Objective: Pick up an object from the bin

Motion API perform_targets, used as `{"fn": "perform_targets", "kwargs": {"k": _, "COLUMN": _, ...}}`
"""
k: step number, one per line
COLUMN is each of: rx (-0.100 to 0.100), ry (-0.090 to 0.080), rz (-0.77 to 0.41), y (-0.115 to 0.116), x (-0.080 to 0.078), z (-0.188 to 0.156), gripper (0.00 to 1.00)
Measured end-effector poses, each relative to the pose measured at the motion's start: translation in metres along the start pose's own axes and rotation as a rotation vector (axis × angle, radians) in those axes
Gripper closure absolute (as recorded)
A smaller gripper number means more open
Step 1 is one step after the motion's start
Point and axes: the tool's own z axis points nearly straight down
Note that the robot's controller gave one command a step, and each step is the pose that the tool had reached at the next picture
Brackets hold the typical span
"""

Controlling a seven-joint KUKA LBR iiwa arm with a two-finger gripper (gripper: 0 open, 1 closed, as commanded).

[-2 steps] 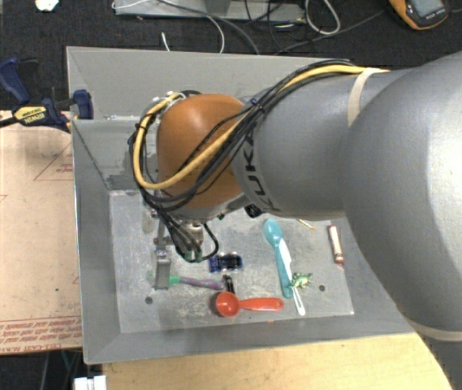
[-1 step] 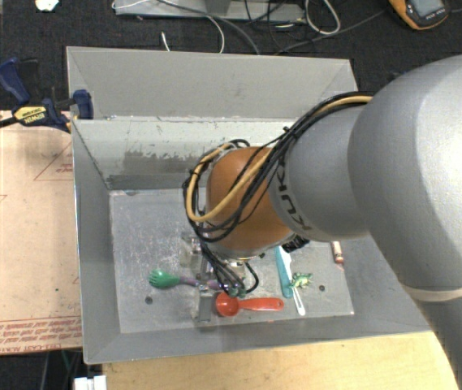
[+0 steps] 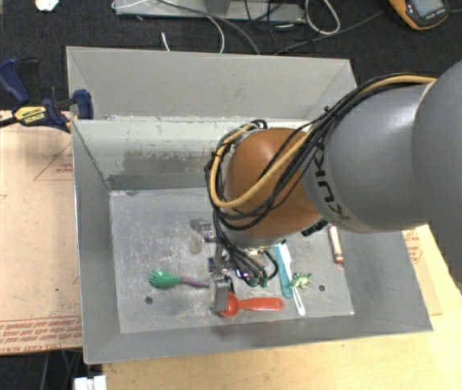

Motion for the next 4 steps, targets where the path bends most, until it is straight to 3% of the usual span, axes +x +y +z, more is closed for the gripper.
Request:
{"fn": "perform_targets", "kwargs": {"k": 1, "rx": 0.007, "ry": 0.030, "rz": -0.017, "y": -0.008, "x": 0.004, "z": 0.035, "gripper": 0.00}}
{"fn": "perform_targets", "kwargs": {"k": 2, "rx": 0.000, "ry": 0.008, "rz": -0.024, "y": -0.011, "x": 0.012, "z": 0.064, "gripper": 0.00}}
{"fn": "perform_targets", "kwargs": {"k": 3, "rx": 0.000, "ry": 0.015, "rz": -0.232, "y": 0.005, "x": 0.004, "z": 0.063, "gripper": 1.00}}
{"fn": "perform_targets", "kwargs": {"k": 4, "rx": 0.000, "ry": 0.015, "rz": -0.232, "y": 0.005, "x": 0.004, "z": 0.062, "gripper": 1.00}}
